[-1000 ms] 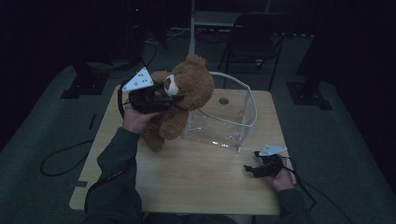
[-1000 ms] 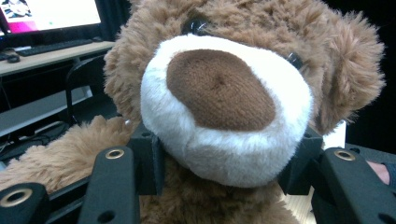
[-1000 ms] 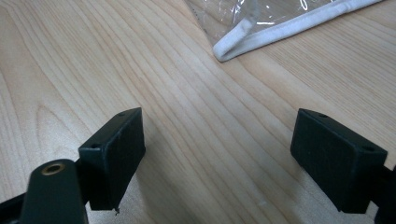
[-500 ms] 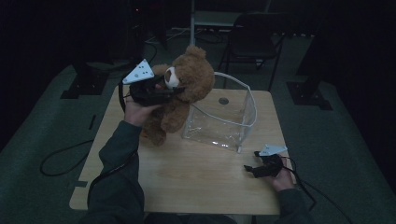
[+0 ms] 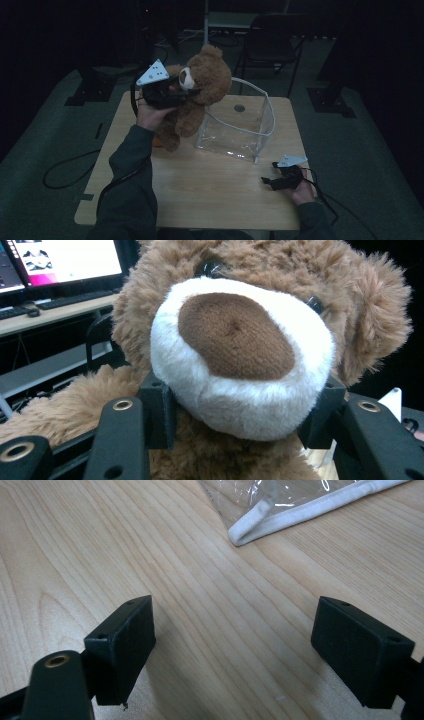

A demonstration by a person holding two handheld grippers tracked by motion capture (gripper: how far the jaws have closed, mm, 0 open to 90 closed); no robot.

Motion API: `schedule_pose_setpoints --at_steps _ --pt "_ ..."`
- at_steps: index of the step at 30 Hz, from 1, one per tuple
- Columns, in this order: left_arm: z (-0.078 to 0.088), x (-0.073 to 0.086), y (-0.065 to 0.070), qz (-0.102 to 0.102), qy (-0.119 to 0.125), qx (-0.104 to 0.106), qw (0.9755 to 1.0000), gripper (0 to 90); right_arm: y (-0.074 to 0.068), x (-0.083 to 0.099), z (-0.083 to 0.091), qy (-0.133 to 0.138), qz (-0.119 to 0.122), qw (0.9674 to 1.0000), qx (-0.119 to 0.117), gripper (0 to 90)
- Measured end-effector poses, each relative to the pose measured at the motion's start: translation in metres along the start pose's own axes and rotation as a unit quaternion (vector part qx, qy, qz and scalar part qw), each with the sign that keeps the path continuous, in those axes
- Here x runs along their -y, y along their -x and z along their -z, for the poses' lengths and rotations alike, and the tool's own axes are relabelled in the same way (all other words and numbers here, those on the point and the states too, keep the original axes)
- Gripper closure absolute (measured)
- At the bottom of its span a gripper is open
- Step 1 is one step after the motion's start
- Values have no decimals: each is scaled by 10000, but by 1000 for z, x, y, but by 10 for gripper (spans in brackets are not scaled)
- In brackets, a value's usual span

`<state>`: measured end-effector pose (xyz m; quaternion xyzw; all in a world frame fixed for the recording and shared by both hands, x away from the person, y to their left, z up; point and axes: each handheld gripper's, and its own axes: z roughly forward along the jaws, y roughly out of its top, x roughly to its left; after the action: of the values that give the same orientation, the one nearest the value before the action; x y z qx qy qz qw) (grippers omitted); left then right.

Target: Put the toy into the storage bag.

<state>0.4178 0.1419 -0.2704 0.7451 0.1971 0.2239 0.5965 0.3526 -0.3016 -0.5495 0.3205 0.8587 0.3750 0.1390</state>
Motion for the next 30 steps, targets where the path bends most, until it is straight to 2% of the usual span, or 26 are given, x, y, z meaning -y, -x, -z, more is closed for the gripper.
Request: schedule_pose_setpoints --at_steps 11,19,30 --pt "-7 -2 -4 -83 -88 -183 9998 451 0 0 0 1 -1 10000 8 170" --pt "-11 -6 -7 -106 -24 -257 9996 452 0 0 0 5 -6 10000 7 171" --pt "-16 -17 -9 -240 18 -384 9990 451 0 0 0 0 -22 10000 16 171"
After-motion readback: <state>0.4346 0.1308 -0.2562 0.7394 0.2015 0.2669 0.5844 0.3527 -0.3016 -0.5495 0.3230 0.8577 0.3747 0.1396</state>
